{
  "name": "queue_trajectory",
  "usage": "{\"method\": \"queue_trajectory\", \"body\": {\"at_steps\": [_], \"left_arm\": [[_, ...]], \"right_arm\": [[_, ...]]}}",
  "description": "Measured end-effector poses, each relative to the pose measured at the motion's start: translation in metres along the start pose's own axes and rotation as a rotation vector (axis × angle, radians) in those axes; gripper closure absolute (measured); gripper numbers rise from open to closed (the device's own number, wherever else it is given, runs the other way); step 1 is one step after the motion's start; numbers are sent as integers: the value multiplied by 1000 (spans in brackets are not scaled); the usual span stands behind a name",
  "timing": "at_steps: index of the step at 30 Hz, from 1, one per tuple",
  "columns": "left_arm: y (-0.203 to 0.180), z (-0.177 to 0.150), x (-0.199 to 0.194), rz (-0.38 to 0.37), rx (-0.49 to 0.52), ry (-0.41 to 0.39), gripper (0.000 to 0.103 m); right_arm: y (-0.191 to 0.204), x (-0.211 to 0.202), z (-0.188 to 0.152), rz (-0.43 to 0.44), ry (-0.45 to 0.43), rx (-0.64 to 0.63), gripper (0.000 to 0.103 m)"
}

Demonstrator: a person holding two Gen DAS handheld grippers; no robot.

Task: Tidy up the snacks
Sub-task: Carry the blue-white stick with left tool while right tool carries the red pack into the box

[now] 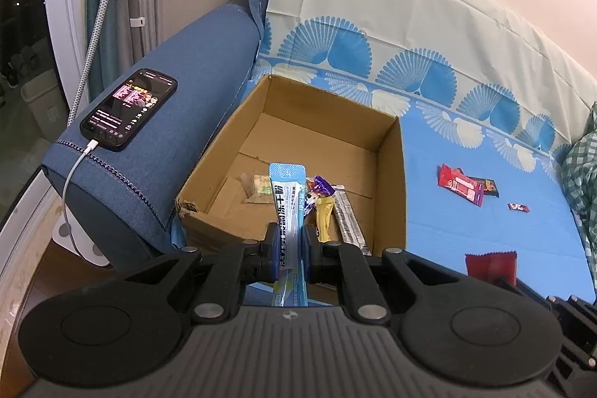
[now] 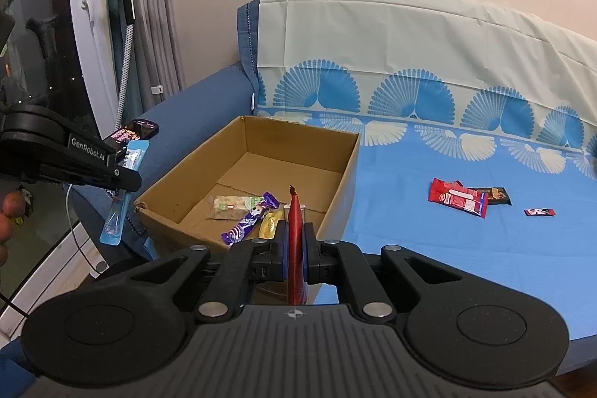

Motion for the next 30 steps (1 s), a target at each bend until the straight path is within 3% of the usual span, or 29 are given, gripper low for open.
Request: {"method": "queue_trajectory", "body": {"at_steps": [12,30], "left_arm": [[8,38,30,42,40,37,91],[15,90,105,61,54,122,91]], "right_arm": [[7,32,28,19,15,-33,96],[17,122,72,79,75,-62,96]]}}
Point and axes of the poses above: each gripper's, at about its wrist camera, not at the fingertips, and x roughly the way its jaws point, y to its left, z to its top, the point moved 2 cm from there along x, roughly the way its jaws point, and after that the axes turned 6 degrees about y, right-handed, at the moved point
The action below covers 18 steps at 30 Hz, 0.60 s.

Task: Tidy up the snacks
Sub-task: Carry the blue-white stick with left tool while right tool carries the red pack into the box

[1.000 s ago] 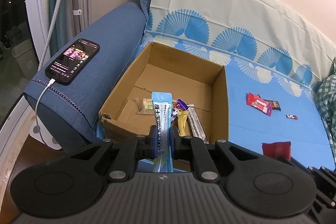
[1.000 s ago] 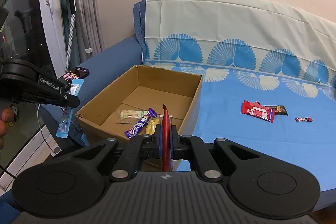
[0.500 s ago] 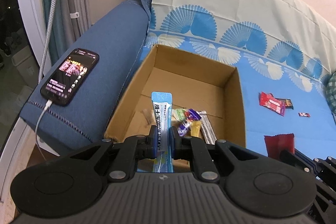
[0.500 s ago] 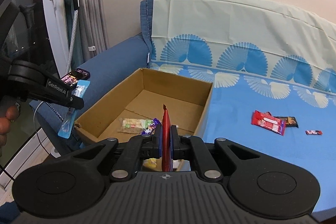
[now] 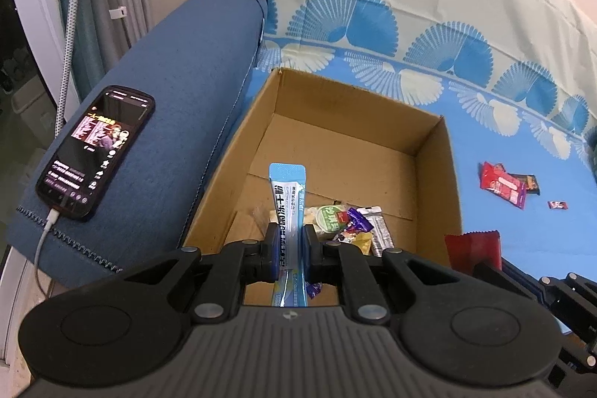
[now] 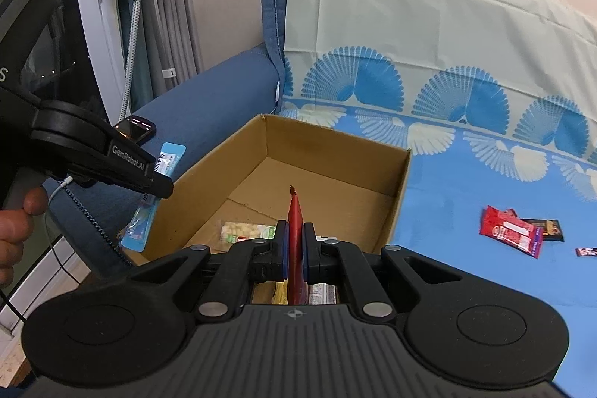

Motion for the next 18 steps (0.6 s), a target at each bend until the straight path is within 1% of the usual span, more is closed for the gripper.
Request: {"method": "queue_trajectory", "body": {"at_steps": [8,18], "left_arm": [[-6,11,32,15,24,44,91],[-11,17,71,35,42,105,91]], "right_arm": [[-6,35,7,17,38,23,96],[-14,68,9,24,74,37,96]]}}
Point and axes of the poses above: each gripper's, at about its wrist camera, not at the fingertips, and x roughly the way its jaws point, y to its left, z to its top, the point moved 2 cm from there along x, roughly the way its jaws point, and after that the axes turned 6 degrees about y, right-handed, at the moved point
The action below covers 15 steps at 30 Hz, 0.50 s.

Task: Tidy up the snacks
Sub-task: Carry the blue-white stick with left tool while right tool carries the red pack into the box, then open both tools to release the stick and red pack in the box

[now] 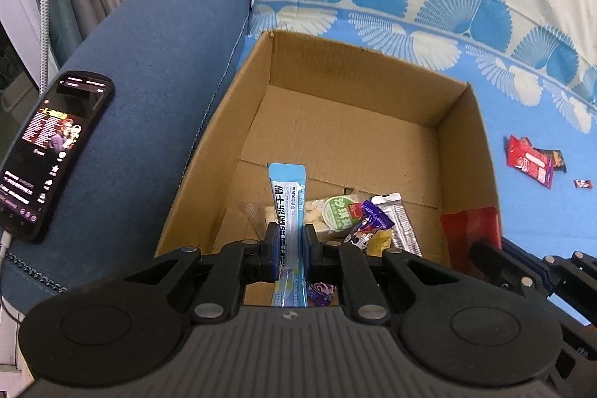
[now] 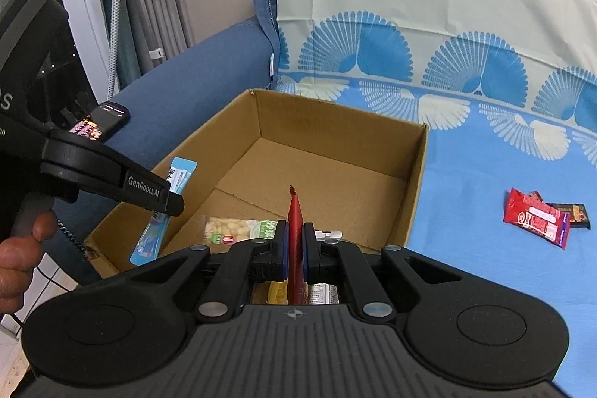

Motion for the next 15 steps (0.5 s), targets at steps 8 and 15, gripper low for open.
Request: {"method": "queue_trajectory", "body": {"at_steps": [8,15], "left_arm": [[1,5,23,15,8,41,90],[1,5,39,33,15,72,88]], "right_arm": [[-7,20,0,4,37,17,96],[-8,34,0,7,58,21,96]]}}
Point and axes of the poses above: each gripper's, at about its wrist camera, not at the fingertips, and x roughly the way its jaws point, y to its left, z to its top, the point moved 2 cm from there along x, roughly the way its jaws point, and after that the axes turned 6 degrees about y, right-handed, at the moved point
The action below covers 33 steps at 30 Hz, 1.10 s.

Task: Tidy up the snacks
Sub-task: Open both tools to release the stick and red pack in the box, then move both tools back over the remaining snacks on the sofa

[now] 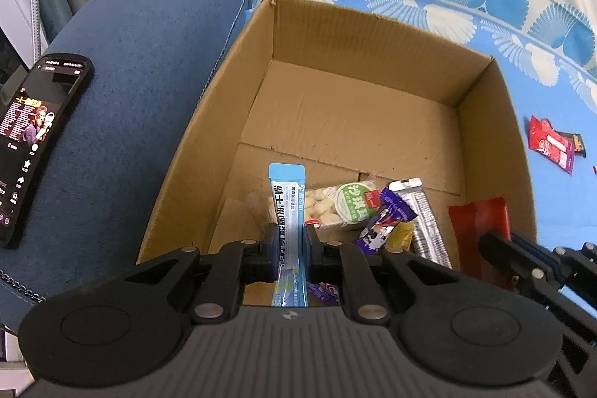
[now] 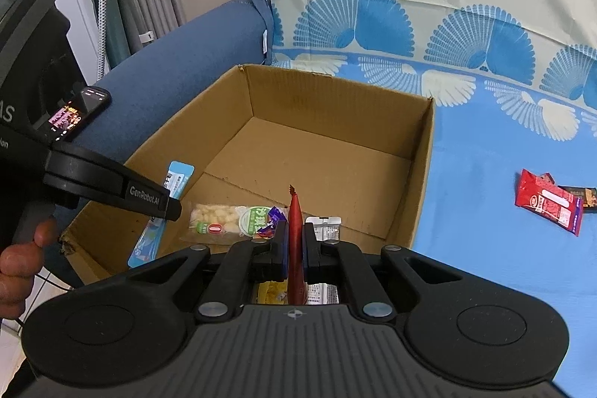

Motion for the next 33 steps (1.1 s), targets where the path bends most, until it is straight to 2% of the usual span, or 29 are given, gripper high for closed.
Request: {"method": "queue_trajectory", "body": {"at_steps": [1,3,4,5,6,8,11,12,19,27,33], "left_arm": [[0,0,2,7,-3,3,84],[1,1,2,23,6,-5,54],[2,0,0,32,7,-17,24],[5,-1,-4,39,3,-41,4],[6,-2,-9,39,0,-66,0],[8,-6,-18,55,13,-104,0],[11,-18,-26,78,40,-98,0],[14,-26,-30,76,38,-90,0],[24,-71,-61,58,26,-76,0],[20,-111,-112,36,32,-153,0],[8,-127,-141,27,45,-205,0]], "right_arm": [[0,1,1,2,1,3,94],[-2,3,4,-3,2,19,90],[-3,3,6,-4,2,25,86],[-5,3,8,-1,2,29,73],[-6,1,10,-2,-6,32,57],[-6,-6,12,-12,-25,28,42],[-4,-18,8,-17,-24,23,18],[-2,-23,4,-19,-13,26,15],[14,-61,-33,-19,28,23,12],[28,-119,-56,-36,-57,32,6],[34,-151,-72,-42,-119,31,3]]}}
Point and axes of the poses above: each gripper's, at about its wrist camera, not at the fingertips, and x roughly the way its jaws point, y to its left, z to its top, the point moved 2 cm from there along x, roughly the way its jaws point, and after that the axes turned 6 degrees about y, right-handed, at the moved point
